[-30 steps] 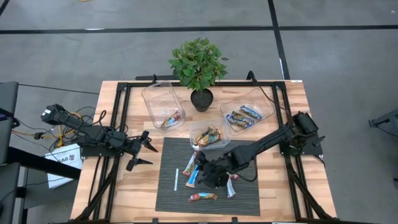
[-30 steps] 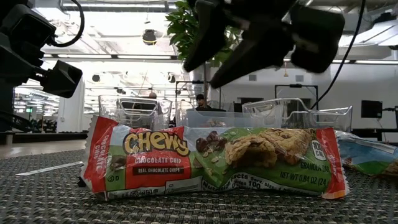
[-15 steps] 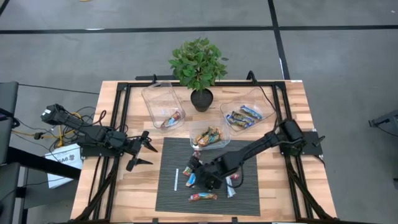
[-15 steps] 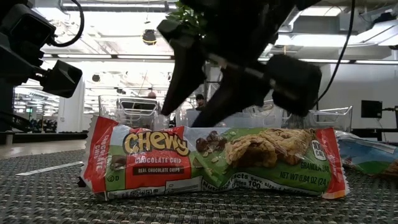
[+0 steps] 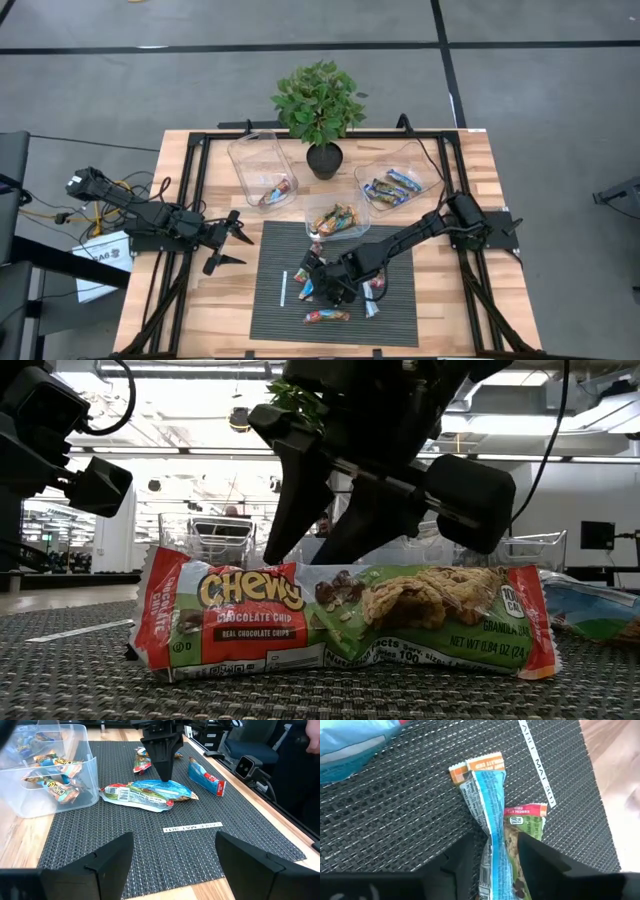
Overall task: Pick and place Granola Bars by type
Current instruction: Put the orange granola bar into the middle transparent bin
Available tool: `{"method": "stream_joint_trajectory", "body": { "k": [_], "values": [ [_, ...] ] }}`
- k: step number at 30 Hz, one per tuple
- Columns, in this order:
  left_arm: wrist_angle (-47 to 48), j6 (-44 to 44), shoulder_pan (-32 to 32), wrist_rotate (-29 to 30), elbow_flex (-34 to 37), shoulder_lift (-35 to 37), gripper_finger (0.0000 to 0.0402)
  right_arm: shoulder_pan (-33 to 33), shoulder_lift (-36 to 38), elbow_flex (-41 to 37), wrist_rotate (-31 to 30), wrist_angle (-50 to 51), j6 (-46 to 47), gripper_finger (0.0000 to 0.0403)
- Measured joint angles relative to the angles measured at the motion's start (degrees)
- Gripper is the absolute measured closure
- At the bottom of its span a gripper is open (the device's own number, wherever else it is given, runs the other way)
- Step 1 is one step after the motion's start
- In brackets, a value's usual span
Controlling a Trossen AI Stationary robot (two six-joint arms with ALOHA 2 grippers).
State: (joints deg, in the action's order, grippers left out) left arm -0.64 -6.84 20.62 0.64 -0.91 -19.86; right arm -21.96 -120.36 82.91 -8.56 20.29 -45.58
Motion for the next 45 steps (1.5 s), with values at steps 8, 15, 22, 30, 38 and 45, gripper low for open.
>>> {"method": "stream_joint_trajectory", "body": {
  "k": [8, 15, 22, 30, 38, 45],
  "values": [
    [0.00, 0.01, 0.01, 0.00, 0.00, 0.00, 0.0127, 1.34, 0.00, -0.02, 1.16, -0.02, 0.09, 0.0298],
    [0.00, -0.02, 0.00, 0.00, 0.00, 0.00, 0.0127, 1.13, -2.54, -0.09, 1.13, -1.29, 0.50, 0.0317],
    [0.04, -0.01, -0.01, -0.02, 0.00, 0.00, 0.0127, 1.28, -2.78, -0.07, 0.67, -2.15, 0.55, 0.0330],
    [0.07, 0.01, -0.01, -0.07, 0.00, 0.00, 0.0127, 1.49, -2.62, -0.07, -0.83, -2.36, 5.55, 0.0388],
    [0.09, -0.01, -0.02, -0.09, 0.00, -0.02, 0.0127, 1.34, 0.13, 0.01, -0.81, -1.32, 11.56, 0.0383],
    [0.08, 0.01, 0.00, -0.06, 0.00, 0.00, 0.0127, 1.91, 5.70, -0.04, -0.79, 1.64, 22.94, 0.0398]
  ]
}}
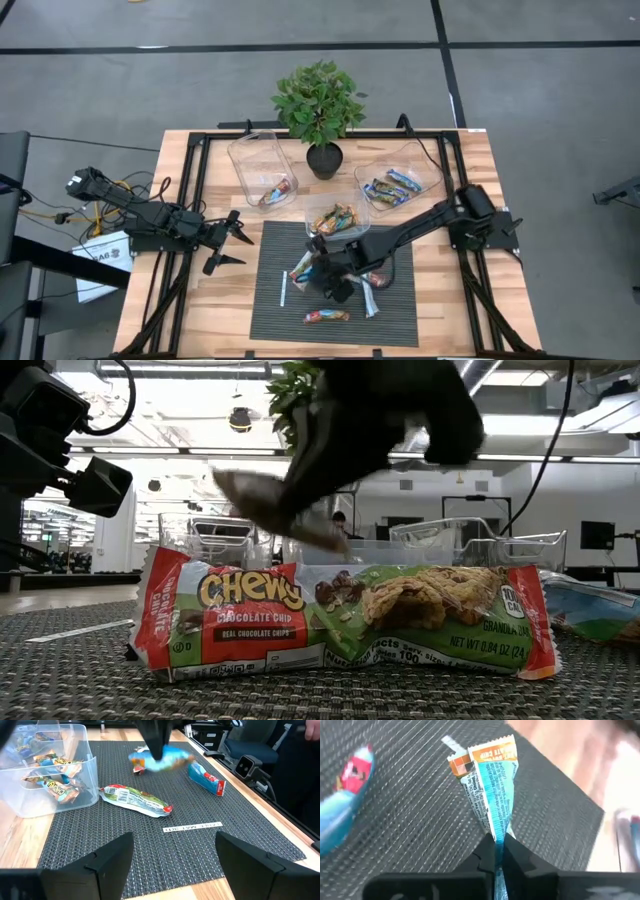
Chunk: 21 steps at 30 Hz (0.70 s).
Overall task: Pick and place Granola Bars by type
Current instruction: Put the orange granola bar into the middle transparent bin
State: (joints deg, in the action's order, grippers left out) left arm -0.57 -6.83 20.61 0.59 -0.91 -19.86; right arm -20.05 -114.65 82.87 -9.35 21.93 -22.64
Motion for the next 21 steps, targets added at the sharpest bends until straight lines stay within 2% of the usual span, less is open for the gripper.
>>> {"method": "stream_joint_trajectory", "body": {
  "k": [17, 21],
  "values": [
    [0.01, 0.00, 0.01, 0.06, 0.00, 0.00, 0.0127, 4.85, 13.47, -0.02, -0.06, 11.53, 30.39, 0.0398],
    [0.03, -0.02, -0.01, 0.06, 0.00, 0.00, 0.0127, 6.42, 15.81, -0.01, -0.07, 13.52, 33.06, 0.0397]
  ]
}}
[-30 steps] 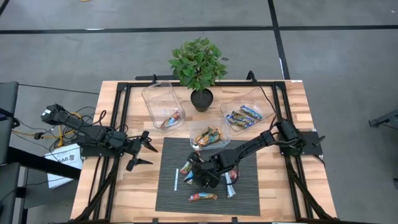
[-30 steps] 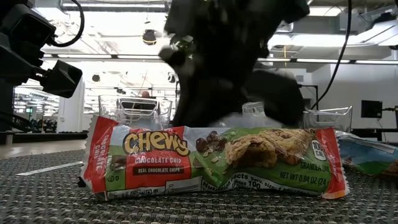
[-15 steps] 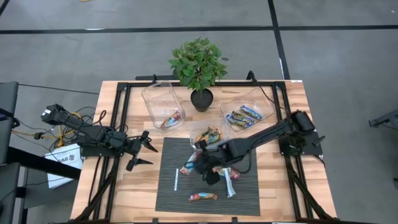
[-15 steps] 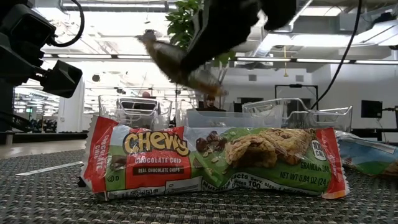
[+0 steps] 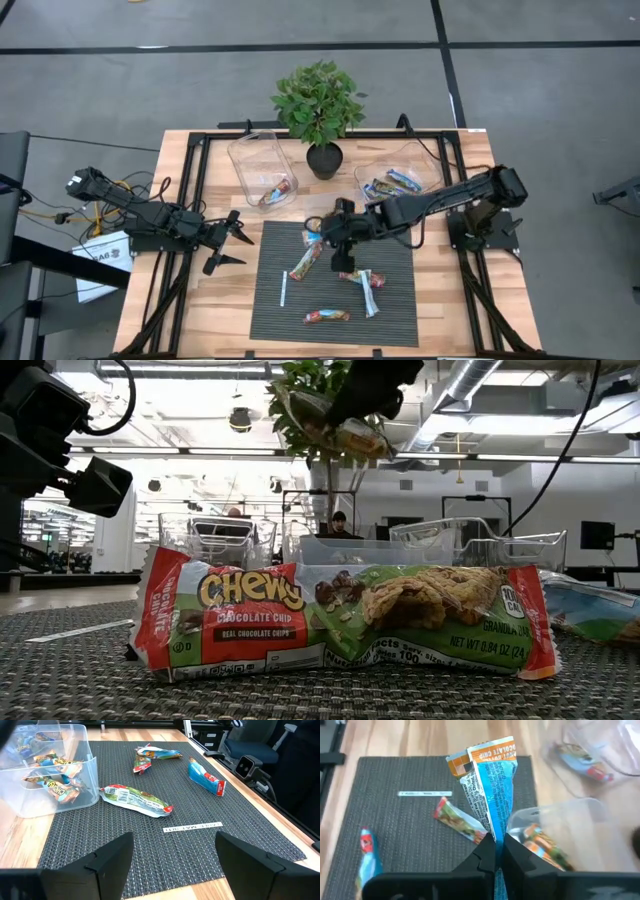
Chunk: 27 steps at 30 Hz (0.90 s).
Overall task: Pick and place Granola Bars by type
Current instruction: Put the orange granola bar into the middle transparent bin
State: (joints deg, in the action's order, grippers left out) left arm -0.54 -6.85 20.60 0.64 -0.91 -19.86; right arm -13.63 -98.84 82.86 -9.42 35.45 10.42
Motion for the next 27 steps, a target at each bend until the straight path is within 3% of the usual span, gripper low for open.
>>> {"method": "stream_joint_trajectory", "body": {
  "k": [16, 27],
  "values": [
    [0.00, 0.02, 0.02, -0.02, 0.00, 0.00, 0.0127, 7.09, 2.98, 0.01, -0.04, 6.96, -9.58, 0.0398],
    [0.00, 0.01, 0.01, -0.02, 0.00, 0.00, 0.0127, 9.66, 2.98, 0.01, 0.07, 9.38, -31.10, 0.0397]
  ]
}}
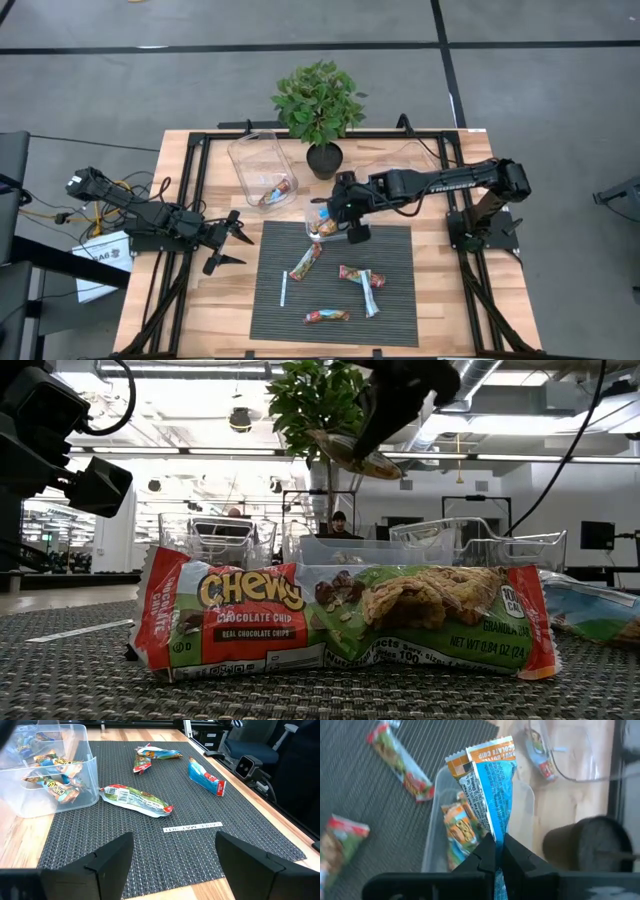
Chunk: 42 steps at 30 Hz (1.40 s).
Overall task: Pick and place Granola Bars by type
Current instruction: Put the orange granola bar into the middle transparent bin
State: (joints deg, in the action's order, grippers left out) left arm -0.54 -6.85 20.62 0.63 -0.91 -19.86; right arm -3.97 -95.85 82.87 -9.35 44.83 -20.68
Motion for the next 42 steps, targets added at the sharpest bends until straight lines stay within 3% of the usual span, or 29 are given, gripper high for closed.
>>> {"method": "stream_joint_trajectory", "body": {
  "k": [10, 22, 42],
  "values": [
    [0.00, 0.00, -0.01, 0.01, 0.00, 0.00, 0.0127, -0.04, 0.00, 0.00, 0.05, 0.62, -18.40, 0.0397],
    [0.00, 0.00, 0.01, 0.00, 0.00, -0.01, 0.0127, 0.00, -0.04, -2.11, 0.47, 0.60, -18.82, 0.0397],
    [0.00, -0.01, 0.01, -0.01, 0.00, -0.02, 0.0127, 2.62, -2.31, -15.95, 0.60, -14.35, -18.89, 0.0397]
  ]
}}
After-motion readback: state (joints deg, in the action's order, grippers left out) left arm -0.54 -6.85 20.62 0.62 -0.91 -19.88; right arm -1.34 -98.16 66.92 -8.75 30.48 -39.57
